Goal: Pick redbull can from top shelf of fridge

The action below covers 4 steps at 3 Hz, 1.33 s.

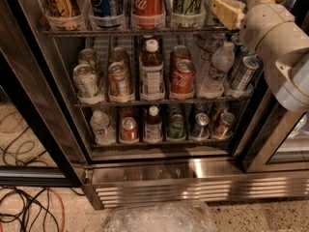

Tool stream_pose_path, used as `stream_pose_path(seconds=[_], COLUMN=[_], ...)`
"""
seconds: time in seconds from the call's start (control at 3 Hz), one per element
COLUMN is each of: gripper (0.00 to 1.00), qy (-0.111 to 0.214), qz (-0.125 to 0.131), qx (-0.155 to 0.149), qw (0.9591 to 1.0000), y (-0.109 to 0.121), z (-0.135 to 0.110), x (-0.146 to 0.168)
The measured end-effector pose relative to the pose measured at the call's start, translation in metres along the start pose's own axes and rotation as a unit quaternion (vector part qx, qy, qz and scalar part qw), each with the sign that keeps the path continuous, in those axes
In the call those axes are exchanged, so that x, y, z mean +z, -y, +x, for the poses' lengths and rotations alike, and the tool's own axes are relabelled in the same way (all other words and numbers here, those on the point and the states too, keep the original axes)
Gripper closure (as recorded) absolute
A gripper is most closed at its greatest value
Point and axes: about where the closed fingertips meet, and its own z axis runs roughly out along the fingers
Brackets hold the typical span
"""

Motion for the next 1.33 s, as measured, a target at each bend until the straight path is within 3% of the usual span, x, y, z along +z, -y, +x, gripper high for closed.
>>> stream_pose_path(seconds=[0.67,1.33], gripper=[0.32,0.74], qy=[0.0,0.001], qz=[-0.002,-0.006], qx=[0.003,0.007], qw=[1.0,1.0], y=[-0.0018,-0.0031], z=[-0.0003,-0.0012], x=[0.0033,0.0058])
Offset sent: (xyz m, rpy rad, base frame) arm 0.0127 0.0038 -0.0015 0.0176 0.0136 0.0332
